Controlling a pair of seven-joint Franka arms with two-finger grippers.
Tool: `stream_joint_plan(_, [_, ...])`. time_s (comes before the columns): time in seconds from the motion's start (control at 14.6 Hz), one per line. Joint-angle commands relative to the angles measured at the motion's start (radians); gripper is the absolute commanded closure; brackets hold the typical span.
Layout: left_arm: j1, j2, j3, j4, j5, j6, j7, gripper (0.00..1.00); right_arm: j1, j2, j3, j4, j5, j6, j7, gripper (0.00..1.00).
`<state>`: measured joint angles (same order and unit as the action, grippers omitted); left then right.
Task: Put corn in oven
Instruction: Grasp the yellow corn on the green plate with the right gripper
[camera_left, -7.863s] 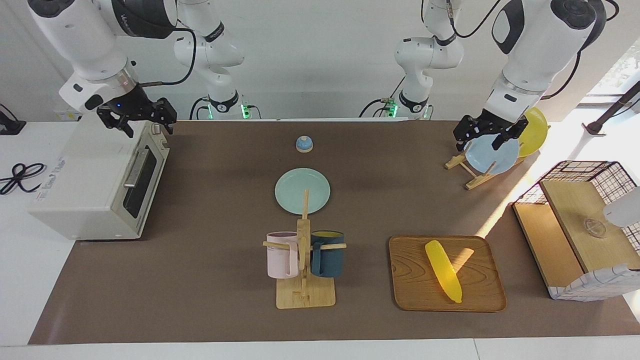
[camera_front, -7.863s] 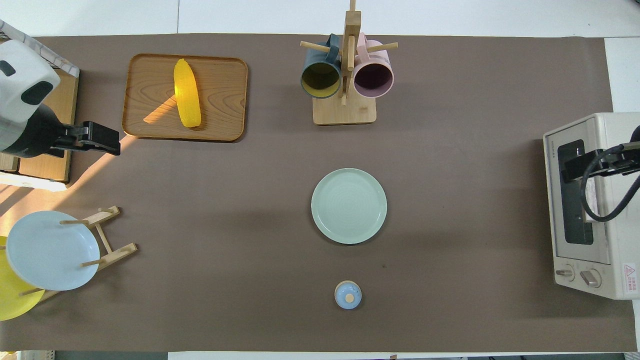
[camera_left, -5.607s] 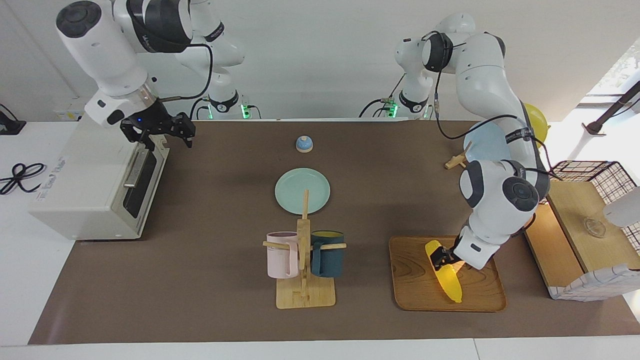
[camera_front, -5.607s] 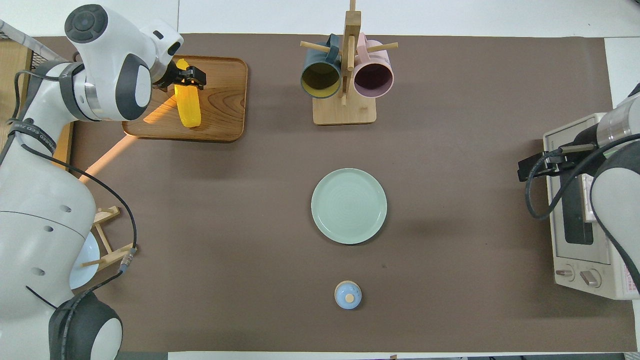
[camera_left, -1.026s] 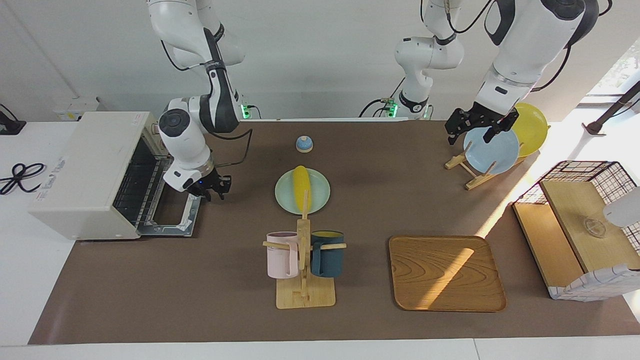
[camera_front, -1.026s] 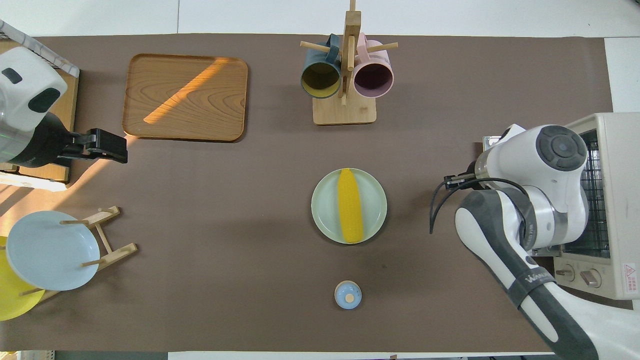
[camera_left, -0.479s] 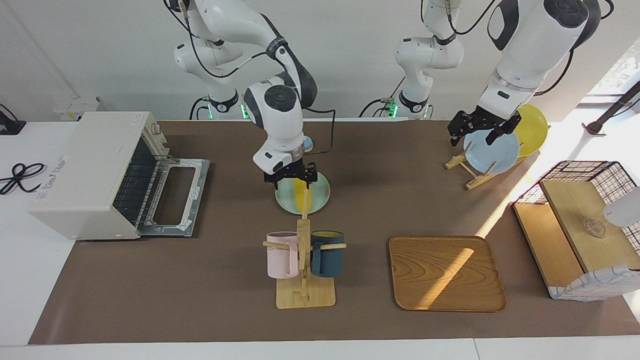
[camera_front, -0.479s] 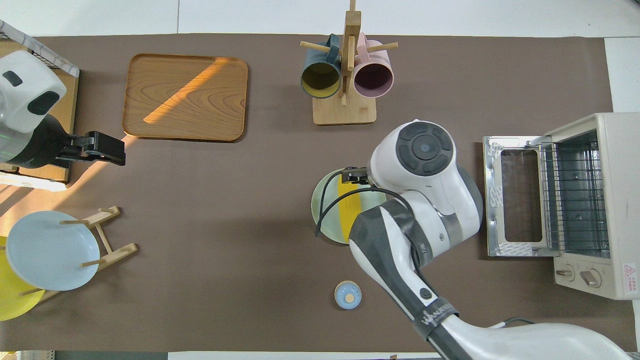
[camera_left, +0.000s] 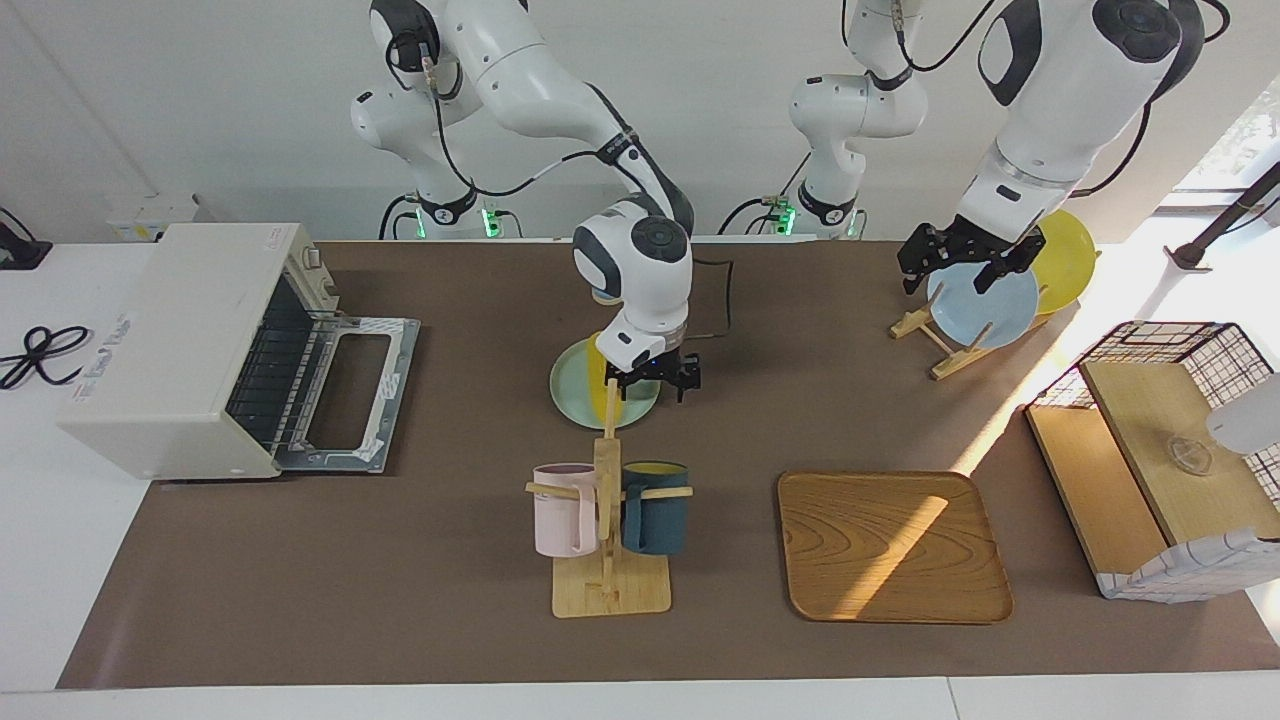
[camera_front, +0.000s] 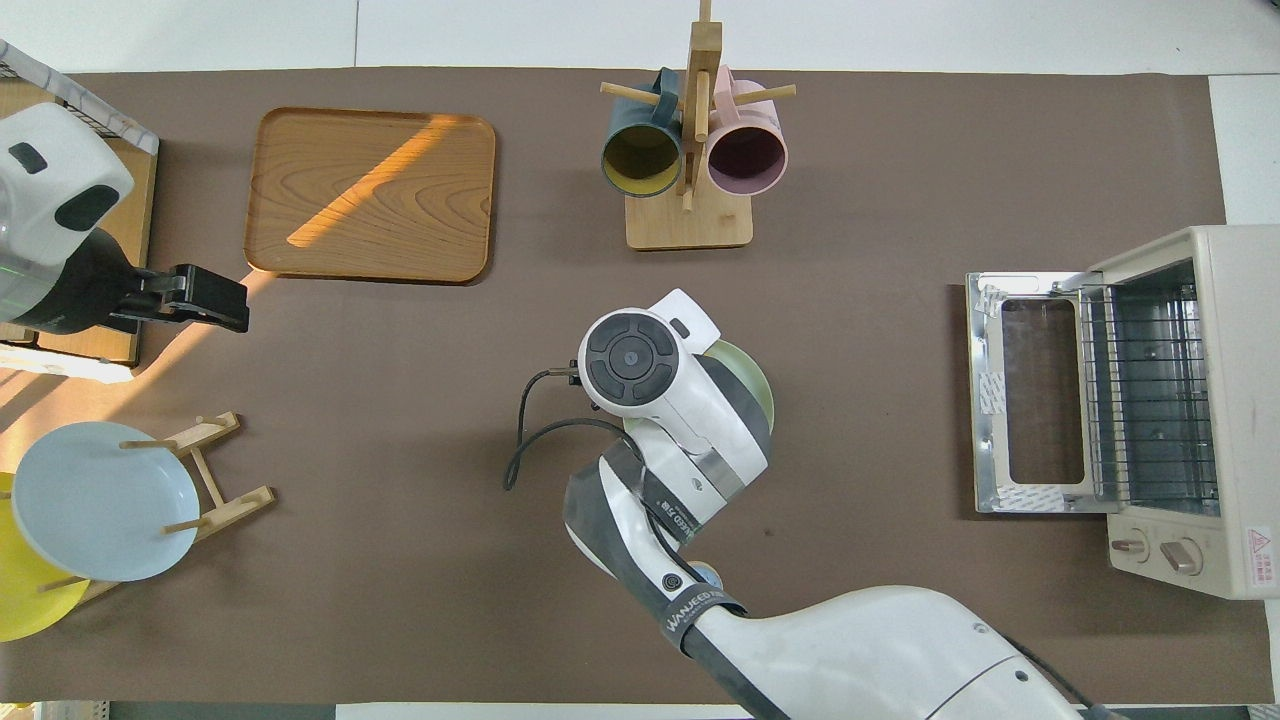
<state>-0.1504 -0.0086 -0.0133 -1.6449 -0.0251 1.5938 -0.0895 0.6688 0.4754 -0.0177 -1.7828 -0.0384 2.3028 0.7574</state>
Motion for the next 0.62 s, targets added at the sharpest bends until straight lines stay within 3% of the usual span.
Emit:
stream_joint_plan(0.0, [0.02, -0.014, -0.008, -0.012, -0.01, 0.008, 0.019, 0.0, -0.006, -0.026, 0.002, -0.03, -0.012, 0.017, 0.006, 0.4])
stream_joint_plan(0.14, [0.022, -0.014, -0.008, -0.015, -0.01, 0.02, 0.016, 0.0, -0.005, -0.026, 0.008, -0.032, -0.012, 0.007, 0.006, 0.6])
stream_joint_plan(0.27, [0.02, -0.016, -0.008, -0.013, -0.01, 0.015, 0.014, 0.0, -0.002, -0.026, 0.013, -0.03, -0.011, 0.006, 0.007, 0.96])
stream_joint_plan(0.55, [0.022, -0.018, -0.005, -0.013, -0.01, 0.015, 0.013, 0.0, -0.011, -0.026, 0.012, -0.004, -0.014, -0.049, -0.009, 1.0])
